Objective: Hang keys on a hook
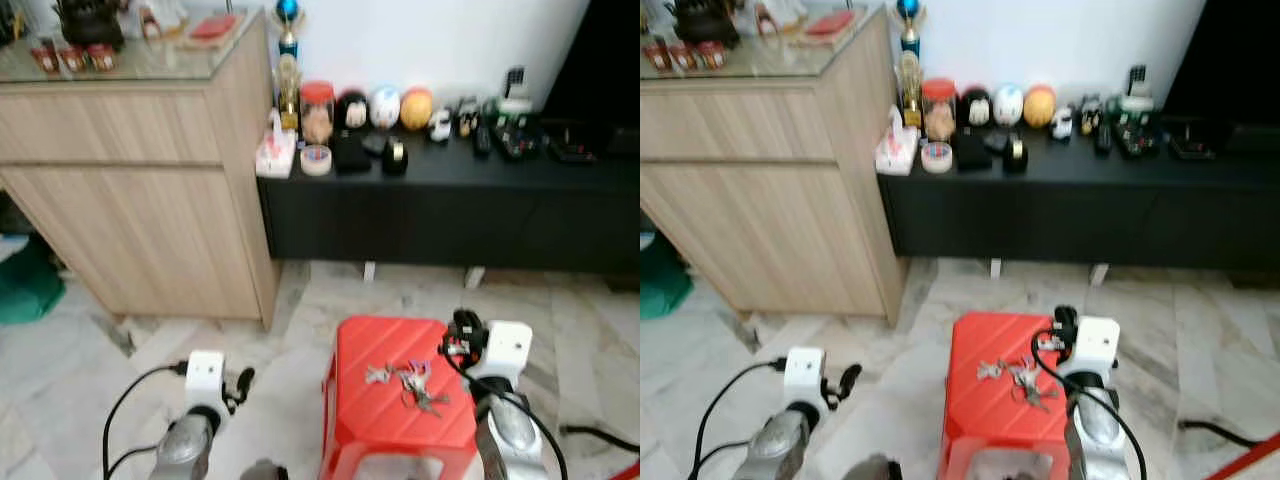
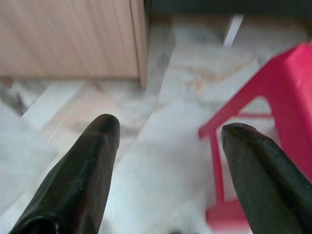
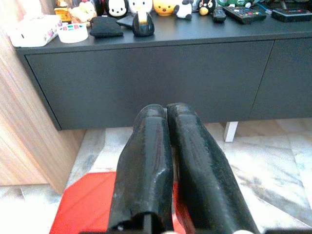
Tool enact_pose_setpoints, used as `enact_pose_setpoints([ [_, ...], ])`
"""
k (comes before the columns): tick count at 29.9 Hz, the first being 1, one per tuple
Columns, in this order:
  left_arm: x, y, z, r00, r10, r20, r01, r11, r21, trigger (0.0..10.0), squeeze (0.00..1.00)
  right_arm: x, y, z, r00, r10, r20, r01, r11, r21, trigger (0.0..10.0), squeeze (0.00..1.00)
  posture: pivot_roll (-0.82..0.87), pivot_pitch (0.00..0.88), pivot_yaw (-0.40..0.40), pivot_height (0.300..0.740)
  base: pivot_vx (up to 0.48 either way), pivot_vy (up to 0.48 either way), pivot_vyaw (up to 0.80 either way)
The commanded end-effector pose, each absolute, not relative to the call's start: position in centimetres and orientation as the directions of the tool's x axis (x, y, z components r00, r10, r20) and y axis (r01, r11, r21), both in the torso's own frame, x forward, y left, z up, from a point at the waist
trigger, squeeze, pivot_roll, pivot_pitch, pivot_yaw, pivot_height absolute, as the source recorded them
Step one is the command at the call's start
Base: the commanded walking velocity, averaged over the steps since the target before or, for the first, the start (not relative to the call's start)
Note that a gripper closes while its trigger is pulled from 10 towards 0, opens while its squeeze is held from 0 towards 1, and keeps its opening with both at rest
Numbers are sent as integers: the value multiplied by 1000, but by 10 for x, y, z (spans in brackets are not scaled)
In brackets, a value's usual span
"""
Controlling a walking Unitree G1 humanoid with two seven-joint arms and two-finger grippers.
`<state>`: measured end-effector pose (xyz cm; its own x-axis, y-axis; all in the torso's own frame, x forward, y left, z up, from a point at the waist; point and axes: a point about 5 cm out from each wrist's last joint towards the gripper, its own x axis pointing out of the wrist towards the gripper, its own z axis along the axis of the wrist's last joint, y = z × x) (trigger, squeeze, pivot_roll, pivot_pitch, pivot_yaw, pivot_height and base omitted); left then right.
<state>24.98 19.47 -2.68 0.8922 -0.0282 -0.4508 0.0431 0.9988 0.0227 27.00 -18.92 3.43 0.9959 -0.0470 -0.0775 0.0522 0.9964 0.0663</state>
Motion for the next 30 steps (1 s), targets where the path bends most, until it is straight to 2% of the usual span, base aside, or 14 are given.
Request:
enact_pose_setpoints([
  [1, 237, 201, -39, 846, -21, -533, 69, 995, 71, 10000, 0, 273, -189, 40, 997, -47, -58, 51, 996, 67, 10000, 0, -8, 0, 7, 740, 0, 0, 0],
  [8, 213, 215, -56, 770, 62, -636, -1, 995, 95, 10000, 0, 274, -196, 42, 996, -70, -59, 74, 995, 68, 10000, 0, -4, 0, 0, 740, 0, 0, 0],
  [15, 186, 215, -74, 680, 70, -730, 35, 991, 127, 10000, 0, 271, -193, 33, 993, -52, -107, 59, 996, 59, 10000, 0, -5, 0, -3, 740, 0, 0, 0],
  [21, 181, 215, -76, 678, 73, -731, 9, 994, 108, 10000, 0, 267, -196, 31, 992, -62, -114, 69, 996, 60, 10000, 0, -2, 15, -3, 740, 0, 0, 0],
  [30, 179, 214, -77, 673, 69, -736, 8, 995, 101, 10000, 0, 268, -193, 30, 991, -59, -121, 67, 996, 61, 10000, 0, -1, 25, -5, 740, -260, 0, 0],
])
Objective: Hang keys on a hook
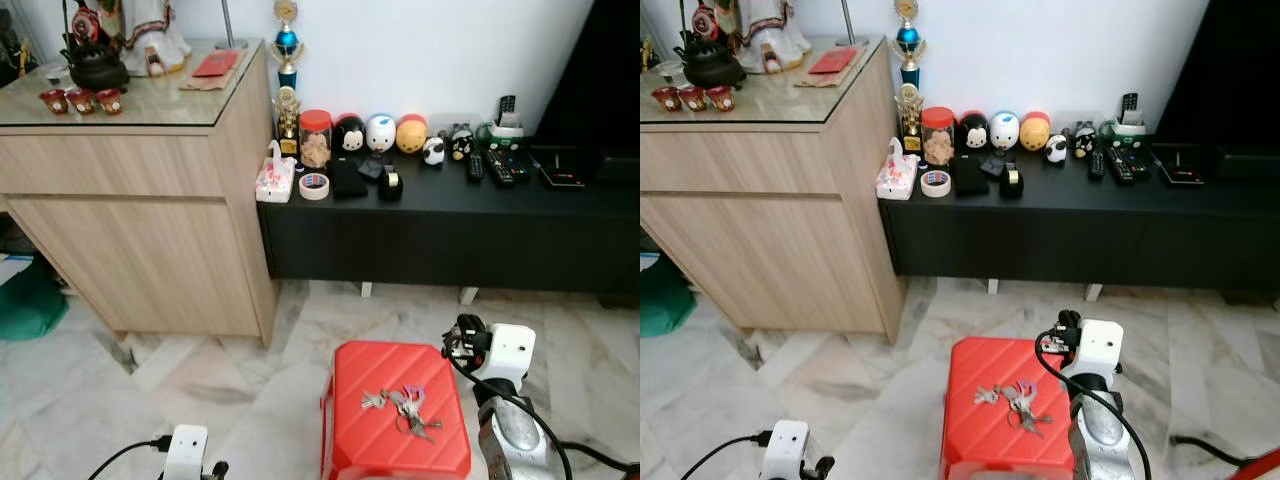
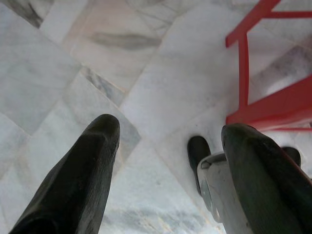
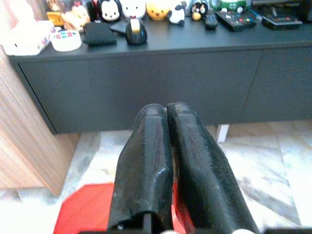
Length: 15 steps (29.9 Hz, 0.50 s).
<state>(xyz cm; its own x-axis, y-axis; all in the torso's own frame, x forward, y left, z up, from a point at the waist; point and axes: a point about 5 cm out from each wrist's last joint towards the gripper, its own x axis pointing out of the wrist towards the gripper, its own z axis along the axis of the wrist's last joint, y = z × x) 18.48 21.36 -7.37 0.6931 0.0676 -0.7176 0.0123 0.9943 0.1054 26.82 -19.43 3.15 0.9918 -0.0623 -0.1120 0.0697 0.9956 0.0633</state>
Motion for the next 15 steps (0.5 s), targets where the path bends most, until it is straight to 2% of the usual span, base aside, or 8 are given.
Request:
enact_pose_setpoints([
  [1, 179, 214, -77, 673, 69, -736, 8, 995, 101, 10000, 0, 268, -193, 30, 991, -59, -121, 67, 996, 61, 10000, 0, -1, 25, -5, 740, -262, 0, 0],
  [15, 179, 214, -77, 673, 69, -736, 8, 995, 101, 10000, 0, 268, -193, 30, 991, -59, -122, 67, 996, 61, 10000, 0, -1, 25, -5, 740, -262, 0, 0],
])
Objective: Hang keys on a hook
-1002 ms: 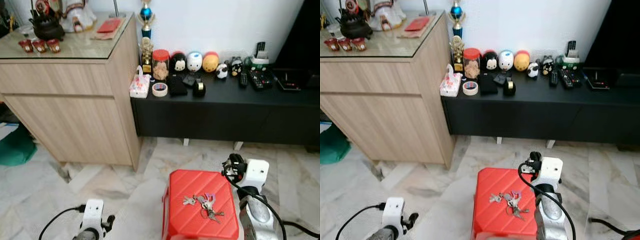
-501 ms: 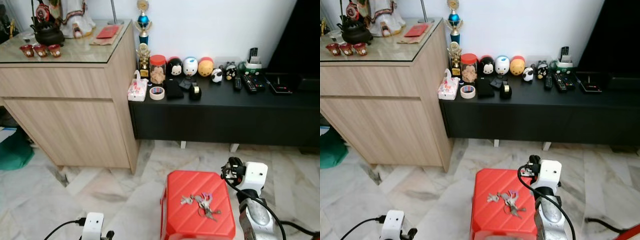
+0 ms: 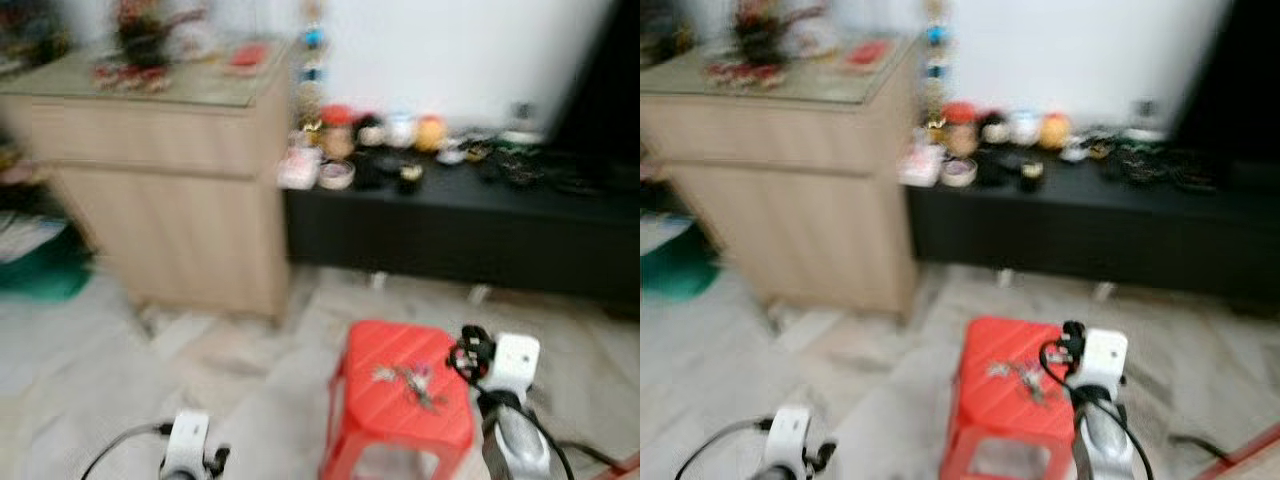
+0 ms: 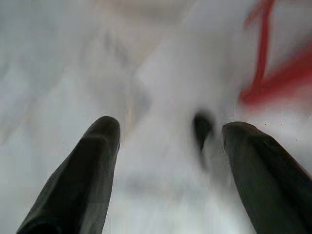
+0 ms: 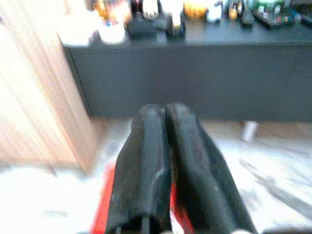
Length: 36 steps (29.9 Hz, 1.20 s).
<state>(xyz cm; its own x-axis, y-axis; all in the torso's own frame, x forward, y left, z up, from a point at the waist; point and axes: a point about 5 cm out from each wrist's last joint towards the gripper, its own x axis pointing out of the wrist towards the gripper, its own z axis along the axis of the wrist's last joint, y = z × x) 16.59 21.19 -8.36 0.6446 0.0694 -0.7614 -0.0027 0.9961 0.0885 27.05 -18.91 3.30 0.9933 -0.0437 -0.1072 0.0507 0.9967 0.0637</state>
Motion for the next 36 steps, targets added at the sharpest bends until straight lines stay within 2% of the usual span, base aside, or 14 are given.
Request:
enact_pose_setpoints([
  [1, 179, 214, -77, 673, 69, -736, 8, 995, 101, 10000, 0, 268, -193, 30, 991, -59, -122, 67, 996, 61, 10000, 0, -1, 25, -5, 740, -262, 0, 0],
  [12, 173, 212, -81, 651, 63, -757, 6, 996, 88, 10000, 0, 271, -194, 31, 989, -70, -128, 78, 995, 62, 10000, 0, 0, 29, -5, 740, -263, 0, 0],
  [36, 168, 207, -84, 630, 52, -775, 52, 993, 109, 10000, 0, 272, -195, 28, 987, -81, -136, 90, 994, 64, 10000, 0, -1, 21, -6, 740, 0, 0, 0],
])
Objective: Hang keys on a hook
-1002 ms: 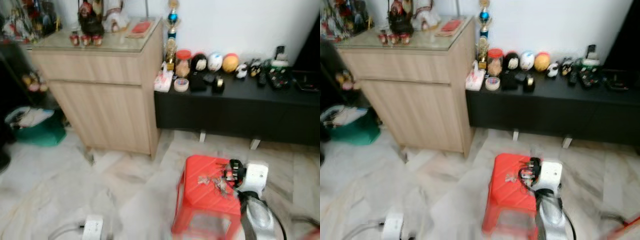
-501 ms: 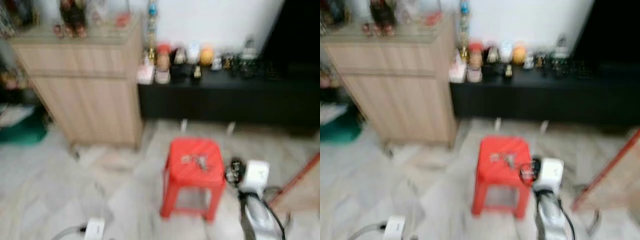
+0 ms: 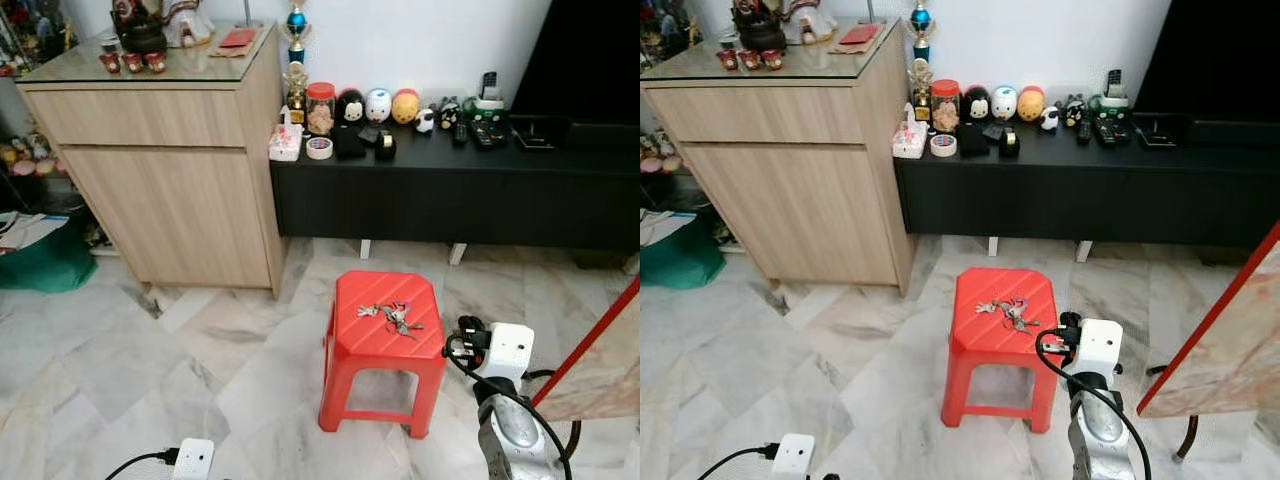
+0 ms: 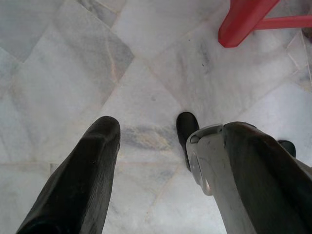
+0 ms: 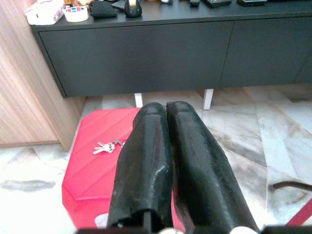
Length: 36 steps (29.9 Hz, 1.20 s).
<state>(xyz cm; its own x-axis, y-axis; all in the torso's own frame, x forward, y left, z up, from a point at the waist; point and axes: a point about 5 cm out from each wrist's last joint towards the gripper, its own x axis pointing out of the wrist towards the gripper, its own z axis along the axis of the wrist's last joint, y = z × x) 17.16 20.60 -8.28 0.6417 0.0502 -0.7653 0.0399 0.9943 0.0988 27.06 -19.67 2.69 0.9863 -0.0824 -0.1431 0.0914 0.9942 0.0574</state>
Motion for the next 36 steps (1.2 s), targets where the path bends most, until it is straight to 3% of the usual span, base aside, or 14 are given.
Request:
enact_pose_setpoints([
  [1, 168, 207, -84, 631, 51, -774, 52, 993, 108, 10000, 0, 272, -195, 28, 987, -82, -139, 92, 993, 69, 10000, 0, -1, 21, -6, 740, 0, 0, 0],
  [10, 168, 205, -85, 630, 48, -775, 54, 993, 105, 10000, 0, 274, -196, 27, 984, -88, -157, 99, 993, 63, 10000, 0, -4, 15, -9, 740, 0, -177, -594],
  [36, 165, 203, -86, 625, 44, -780, 54, 994, 99, 10000, 0, 275, -197, 29, 985, -107, -134, 116, 991, 66, 10000, 0, -5, 31, -8, 740, 0, -331, 0],
])
